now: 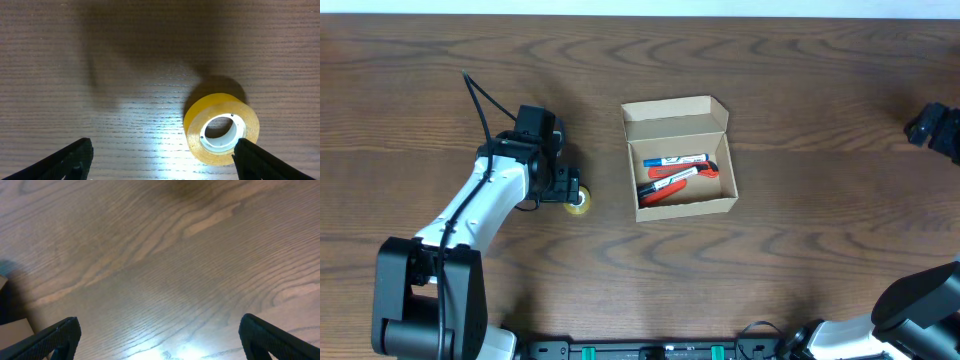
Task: Pack container
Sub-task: 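Lower and close the left gripper on the tape roll's rim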
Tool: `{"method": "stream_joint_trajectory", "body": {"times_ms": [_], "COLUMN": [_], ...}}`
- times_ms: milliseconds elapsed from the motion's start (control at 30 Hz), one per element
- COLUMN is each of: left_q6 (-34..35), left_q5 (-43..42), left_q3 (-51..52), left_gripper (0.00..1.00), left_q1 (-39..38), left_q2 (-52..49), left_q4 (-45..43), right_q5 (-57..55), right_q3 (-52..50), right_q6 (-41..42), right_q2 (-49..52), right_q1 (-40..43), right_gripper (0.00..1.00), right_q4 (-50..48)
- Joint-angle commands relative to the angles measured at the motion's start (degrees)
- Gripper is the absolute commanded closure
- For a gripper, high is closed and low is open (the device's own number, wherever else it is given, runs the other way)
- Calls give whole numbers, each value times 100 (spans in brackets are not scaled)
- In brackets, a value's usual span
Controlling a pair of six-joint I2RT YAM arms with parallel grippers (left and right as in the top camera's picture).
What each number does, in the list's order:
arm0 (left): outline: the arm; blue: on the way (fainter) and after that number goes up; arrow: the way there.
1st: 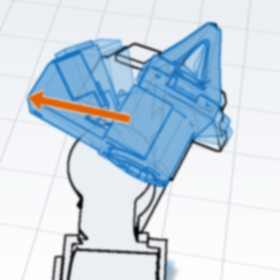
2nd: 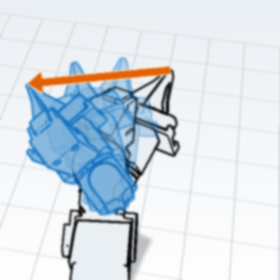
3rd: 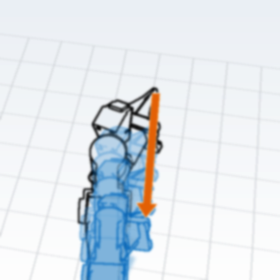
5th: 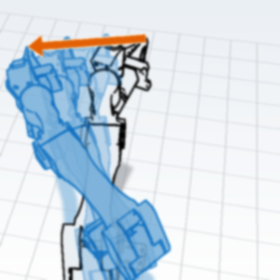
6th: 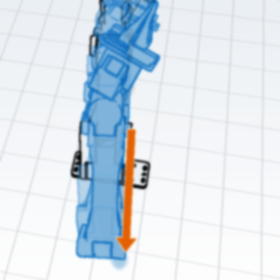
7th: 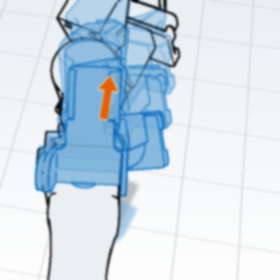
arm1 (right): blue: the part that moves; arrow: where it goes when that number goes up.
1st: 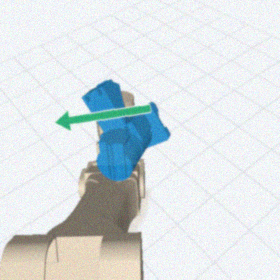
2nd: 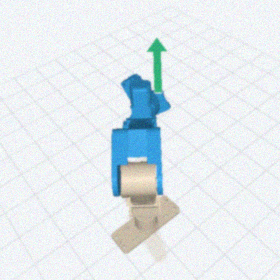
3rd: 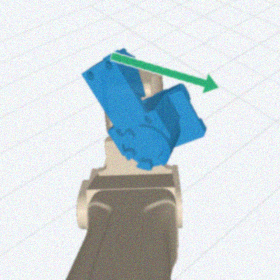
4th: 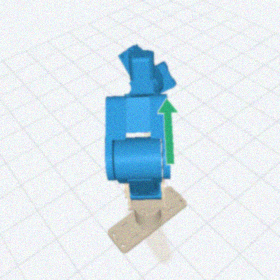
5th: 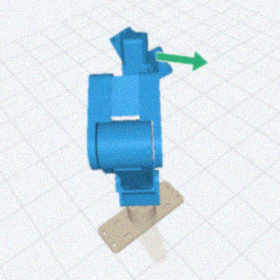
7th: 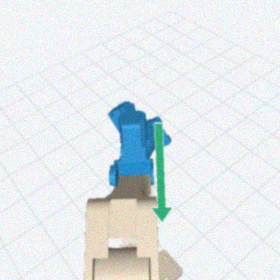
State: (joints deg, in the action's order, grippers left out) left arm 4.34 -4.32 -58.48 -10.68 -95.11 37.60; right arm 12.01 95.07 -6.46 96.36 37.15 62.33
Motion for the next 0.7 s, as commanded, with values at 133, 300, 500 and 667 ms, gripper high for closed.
{"method": "stream_joint_trajectory", "body": {"times_ms": [133, 300, 500, 667], "left_q6": [46, 63, 63, 63], "left_q5": [-26, -31, -133, -129], "left_q3": [284, 402, 511, 511], "left_gripper": [11, 11, 11, 11], "left_q1": [-2, -2, -2, -2], "left_q2": [-81, -81, -83, -85], "left_q4": [-46, -125, -212, -291], "right_q5": [46, 46, 46, 48], "right_q3": [-26, -26, -26, -26], "right_q6": [-2, -2, -2, -2], "right_q2": [-44, -44, -44, -44], "right_q1": [-50, -50, -50, -50], "right_gripper": [1, 1, 1, 1], "right_q4": [-4, -4, -4, 2]}}
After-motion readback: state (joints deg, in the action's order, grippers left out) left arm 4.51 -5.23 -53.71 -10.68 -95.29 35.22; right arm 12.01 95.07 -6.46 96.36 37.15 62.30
